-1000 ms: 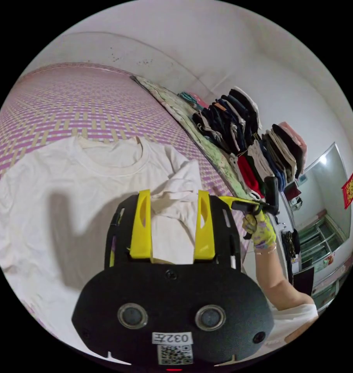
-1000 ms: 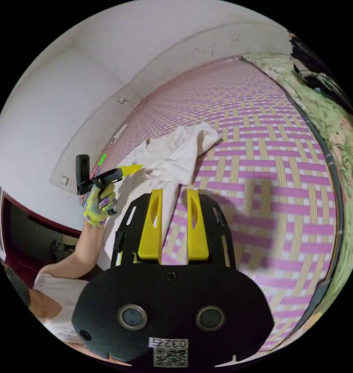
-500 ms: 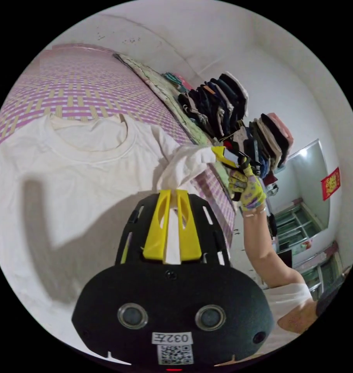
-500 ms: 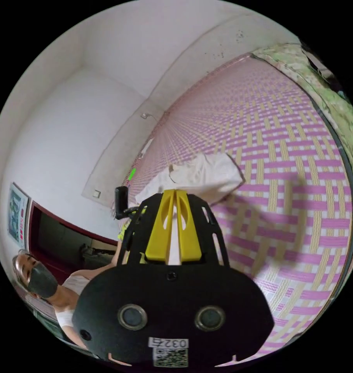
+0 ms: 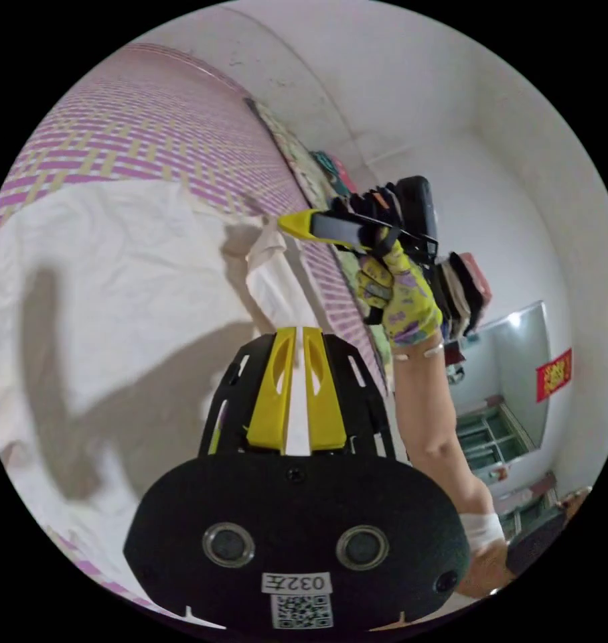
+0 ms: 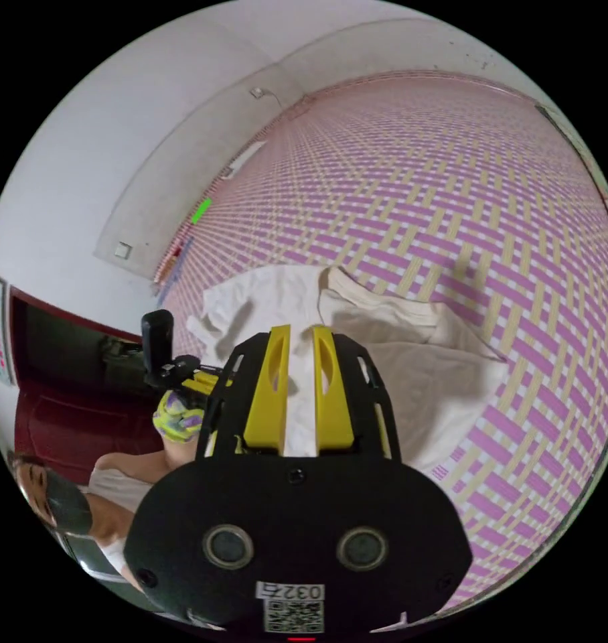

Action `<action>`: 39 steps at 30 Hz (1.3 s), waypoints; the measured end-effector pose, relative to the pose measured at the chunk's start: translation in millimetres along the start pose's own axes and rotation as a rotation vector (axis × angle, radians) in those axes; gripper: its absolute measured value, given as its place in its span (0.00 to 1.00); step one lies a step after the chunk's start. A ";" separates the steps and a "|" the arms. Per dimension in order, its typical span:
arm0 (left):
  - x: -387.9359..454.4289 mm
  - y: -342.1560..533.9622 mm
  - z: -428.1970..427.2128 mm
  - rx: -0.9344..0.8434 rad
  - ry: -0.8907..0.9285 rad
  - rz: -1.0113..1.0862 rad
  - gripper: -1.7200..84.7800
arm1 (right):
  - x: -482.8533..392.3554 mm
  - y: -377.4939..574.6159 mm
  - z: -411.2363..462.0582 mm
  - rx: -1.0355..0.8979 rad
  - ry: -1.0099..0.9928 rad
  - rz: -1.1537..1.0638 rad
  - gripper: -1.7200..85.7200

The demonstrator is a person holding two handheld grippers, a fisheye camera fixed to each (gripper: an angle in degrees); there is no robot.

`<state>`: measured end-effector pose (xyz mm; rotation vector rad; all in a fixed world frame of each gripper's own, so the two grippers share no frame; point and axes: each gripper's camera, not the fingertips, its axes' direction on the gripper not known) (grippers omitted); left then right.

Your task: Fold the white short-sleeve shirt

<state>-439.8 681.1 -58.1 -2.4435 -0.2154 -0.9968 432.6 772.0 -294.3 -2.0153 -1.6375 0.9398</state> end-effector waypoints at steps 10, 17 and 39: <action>16.9 -16.2 40.9 -0.083 0.090 0.112 0.01 | 61.6 58.4 -29.4 0.093 0.218 0.234 0.01; 26.9 -23.2 96.4 -0.271 -0.272 0.166 0.01 | 66.0 55.6 7.1 0.061 0.397 0.227 0.01; -17.7 94.7 -78.8 0.477 0.131 0.224 0.04 | -185.0 136.8 56.9 0.266 0.325 -0.311 0.01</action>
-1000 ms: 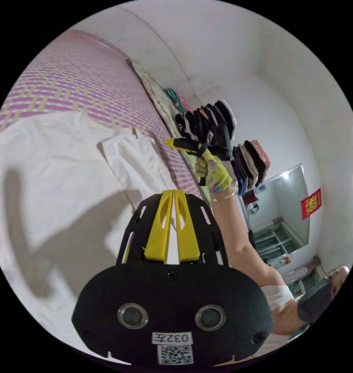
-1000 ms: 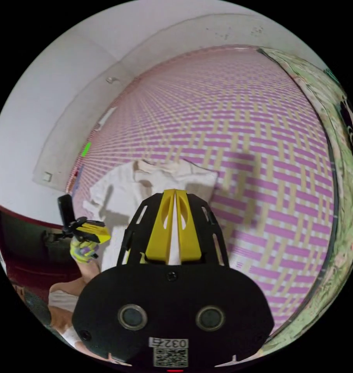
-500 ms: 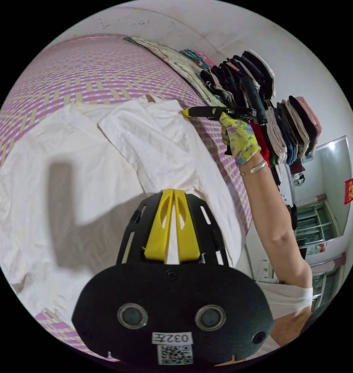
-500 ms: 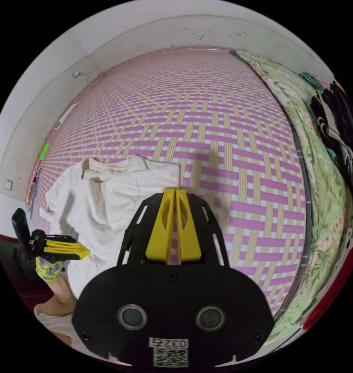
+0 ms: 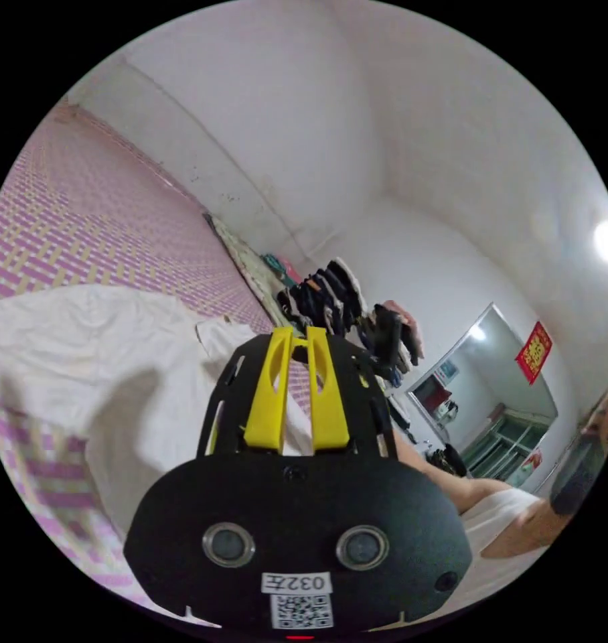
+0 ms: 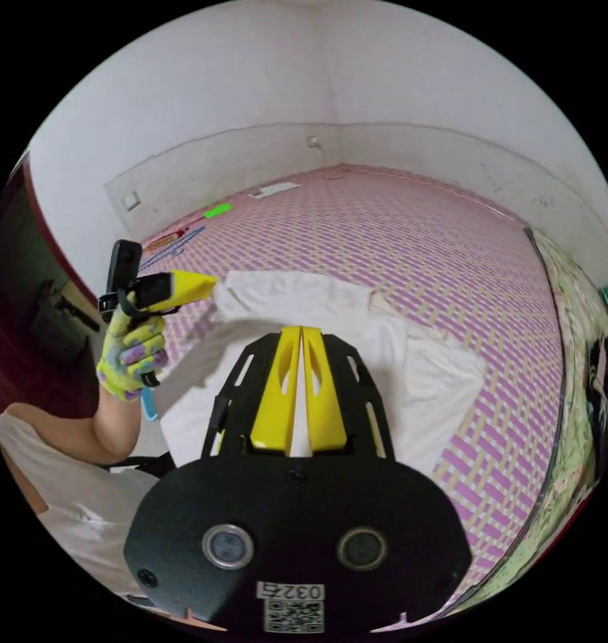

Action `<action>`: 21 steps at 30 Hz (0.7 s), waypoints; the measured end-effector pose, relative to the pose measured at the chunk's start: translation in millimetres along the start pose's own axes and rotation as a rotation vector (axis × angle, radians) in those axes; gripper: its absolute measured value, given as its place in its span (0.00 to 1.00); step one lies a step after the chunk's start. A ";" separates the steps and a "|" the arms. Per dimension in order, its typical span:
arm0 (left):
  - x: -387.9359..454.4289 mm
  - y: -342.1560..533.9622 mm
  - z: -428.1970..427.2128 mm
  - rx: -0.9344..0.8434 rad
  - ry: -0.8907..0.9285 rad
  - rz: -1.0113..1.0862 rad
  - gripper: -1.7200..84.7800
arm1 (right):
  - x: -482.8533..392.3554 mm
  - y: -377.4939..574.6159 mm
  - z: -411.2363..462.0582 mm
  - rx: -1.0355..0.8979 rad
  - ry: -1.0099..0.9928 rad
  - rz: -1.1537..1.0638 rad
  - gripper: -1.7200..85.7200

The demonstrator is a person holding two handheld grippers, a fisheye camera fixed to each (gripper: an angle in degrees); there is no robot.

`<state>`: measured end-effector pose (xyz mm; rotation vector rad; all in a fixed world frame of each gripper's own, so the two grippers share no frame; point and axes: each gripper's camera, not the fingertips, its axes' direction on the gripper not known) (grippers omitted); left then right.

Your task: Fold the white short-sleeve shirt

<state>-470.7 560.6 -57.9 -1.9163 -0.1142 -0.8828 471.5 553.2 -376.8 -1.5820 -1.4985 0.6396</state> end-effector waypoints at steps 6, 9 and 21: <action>21.7 162.8 -146.9 0.122 -0.267 0.216 0.07 | -92.7 -32.5 59.7 -0.064 -0.044 -0.206 0.04; 15.8 242.7 -180.1 0.134 -0.400 0.227 0.11 | -128.1 -58.0 106.6 -0.139 -0.083 -0.252 0.11; -88.0 298.2 -146.8 -0.080 -0.364 0.016 0.15 | -193.0 -150.2 229.3 -0.446 0.149 -0.263 0.16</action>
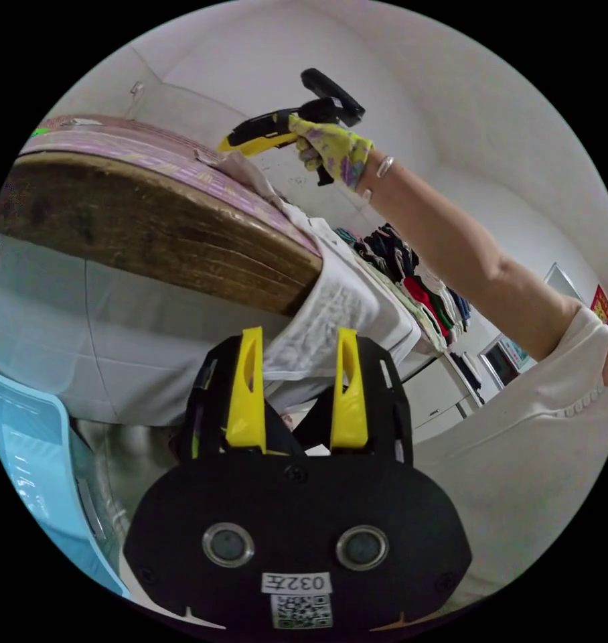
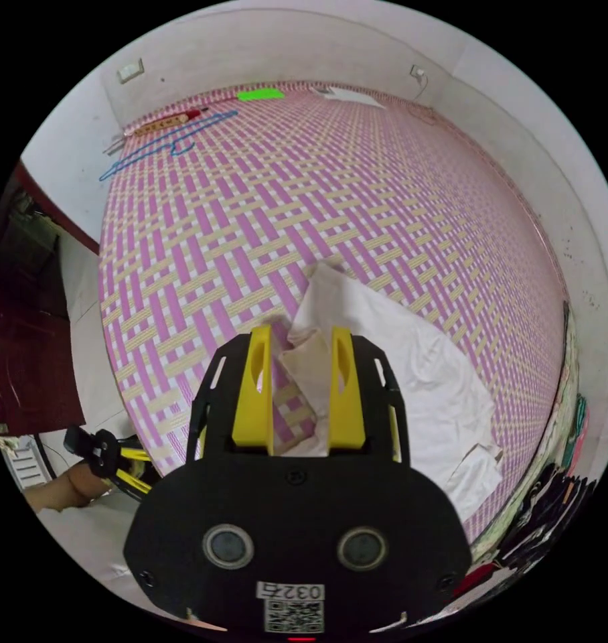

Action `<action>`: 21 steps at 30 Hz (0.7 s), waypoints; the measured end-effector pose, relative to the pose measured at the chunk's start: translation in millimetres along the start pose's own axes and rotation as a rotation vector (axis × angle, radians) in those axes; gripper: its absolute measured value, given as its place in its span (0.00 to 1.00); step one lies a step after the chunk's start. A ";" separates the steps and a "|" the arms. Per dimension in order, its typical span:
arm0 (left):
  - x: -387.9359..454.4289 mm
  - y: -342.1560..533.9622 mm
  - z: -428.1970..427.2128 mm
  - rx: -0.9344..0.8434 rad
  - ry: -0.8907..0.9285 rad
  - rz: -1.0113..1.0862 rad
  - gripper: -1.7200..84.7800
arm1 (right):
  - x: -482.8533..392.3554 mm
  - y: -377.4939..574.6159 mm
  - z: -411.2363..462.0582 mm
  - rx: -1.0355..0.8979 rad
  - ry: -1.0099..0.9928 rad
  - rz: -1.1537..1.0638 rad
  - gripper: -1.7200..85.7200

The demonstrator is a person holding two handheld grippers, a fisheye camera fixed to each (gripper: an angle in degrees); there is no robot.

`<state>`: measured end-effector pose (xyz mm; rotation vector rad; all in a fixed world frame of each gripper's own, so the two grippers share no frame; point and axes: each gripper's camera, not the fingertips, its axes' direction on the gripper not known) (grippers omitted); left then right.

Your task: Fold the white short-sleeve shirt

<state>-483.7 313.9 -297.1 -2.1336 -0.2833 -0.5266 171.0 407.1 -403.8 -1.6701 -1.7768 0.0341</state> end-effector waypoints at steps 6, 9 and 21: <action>-13.4 -5.3 27.5 -0.097 0.016 0.047 0.09 | 18.2 -13.4 21.0 -0.141 -0.037 0.043 0.11; -14.3 -3.8 31.5 -0.096 0.037 0.079 0.04 | 29.5 -6.8 20.4 -0.140 -0.043 0.038 0.07; 11.5 -22.2 5.4 -0.091 0.142 0.192 0.01 | 207.0 128.4 -39.5 0.419 -0.667 0.398 0.03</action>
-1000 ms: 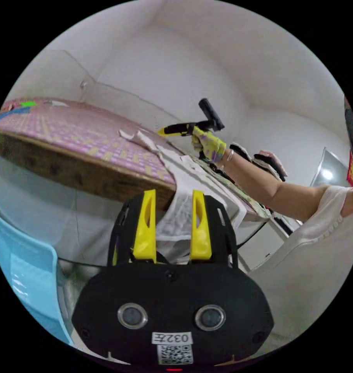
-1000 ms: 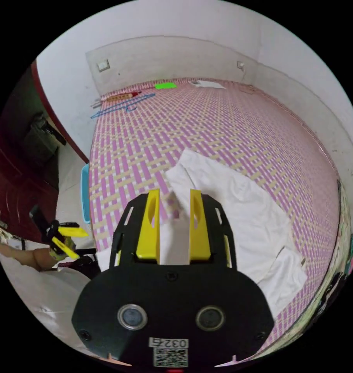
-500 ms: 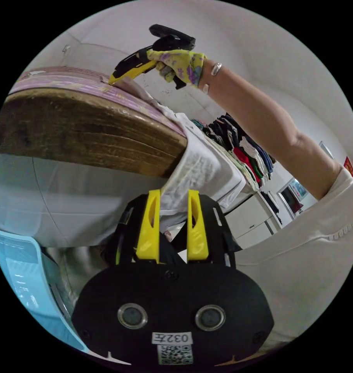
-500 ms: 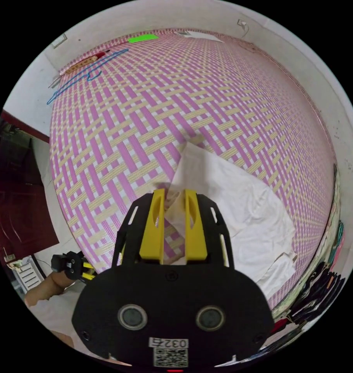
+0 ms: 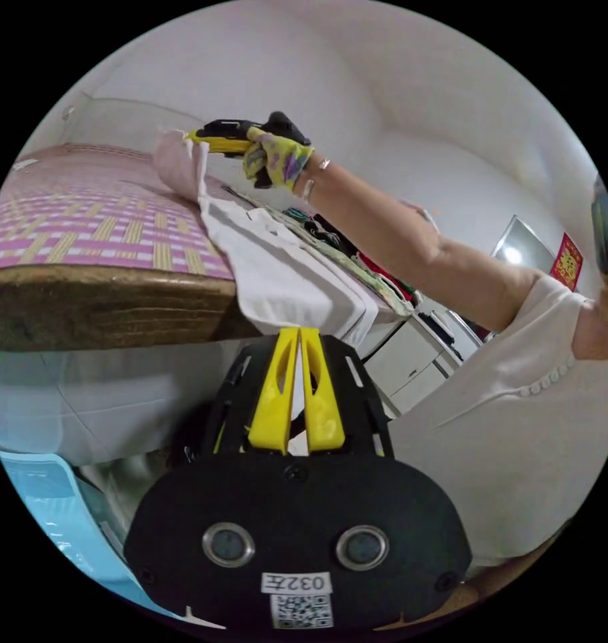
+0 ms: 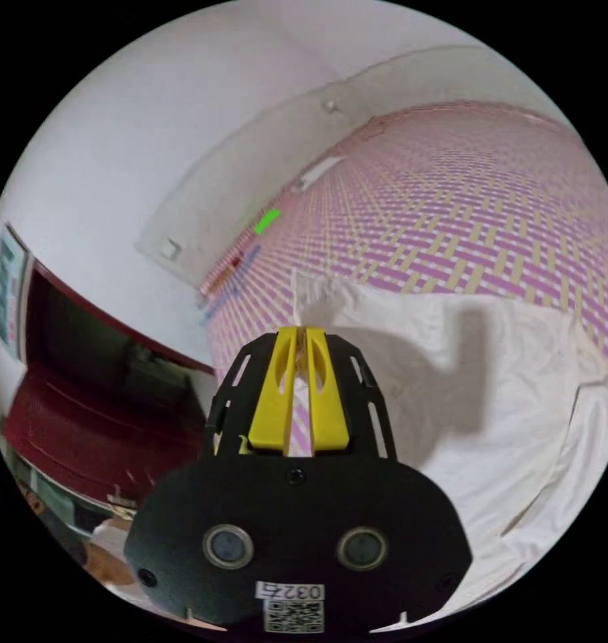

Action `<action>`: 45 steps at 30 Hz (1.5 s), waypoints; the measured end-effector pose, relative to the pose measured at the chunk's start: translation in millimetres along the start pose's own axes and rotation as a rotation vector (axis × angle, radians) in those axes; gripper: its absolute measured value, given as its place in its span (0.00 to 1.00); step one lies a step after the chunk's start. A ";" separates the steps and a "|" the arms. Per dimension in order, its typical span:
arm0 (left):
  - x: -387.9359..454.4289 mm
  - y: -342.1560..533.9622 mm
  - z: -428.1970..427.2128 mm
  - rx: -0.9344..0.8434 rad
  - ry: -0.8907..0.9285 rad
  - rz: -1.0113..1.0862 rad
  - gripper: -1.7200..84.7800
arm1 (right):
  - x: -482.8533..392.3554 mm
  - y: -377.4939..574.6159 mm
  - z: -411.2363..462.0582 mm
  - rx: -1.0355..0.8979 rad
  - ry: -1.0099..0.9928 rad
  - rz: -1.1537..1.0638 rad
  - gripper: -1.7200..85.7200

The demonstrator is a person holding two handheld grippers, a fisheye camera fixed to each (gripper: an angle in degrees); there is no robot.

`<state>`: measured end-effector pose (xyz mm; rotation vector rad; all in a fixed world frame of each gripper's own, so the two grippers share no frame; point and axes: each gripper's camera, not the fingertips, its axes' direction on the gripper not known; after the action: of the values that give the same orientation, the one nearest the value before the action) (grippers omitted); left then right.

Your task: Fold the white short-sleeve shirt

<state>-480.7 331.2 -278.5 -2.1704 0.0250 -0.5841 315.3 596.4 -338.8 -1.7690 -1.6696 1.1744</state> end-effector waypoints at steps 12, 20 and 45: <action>40.6 -58.0 56.7 -0.228 0.161 0.003 0.01 | 177.5 125.4 -203.4 0.334 -0.014 0.306 0.02; 52.6 -54.1 78.8 -0.265 0.162 -0.012 0.01 | 180.1 144.7 -239.5 0.436 -0.065 0.239 0.02; 39.4 -113.1 8.2 -0.100 0.032 -0.063 0.00 | 14.1 442.4 -82.2 0.100 0.173 -0.186 0.13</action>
<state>-463.2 399.5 -181.3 -2.2655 0.0036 -0.6664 639.4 550.8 -648.0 -1.5688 -1.6058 0.9766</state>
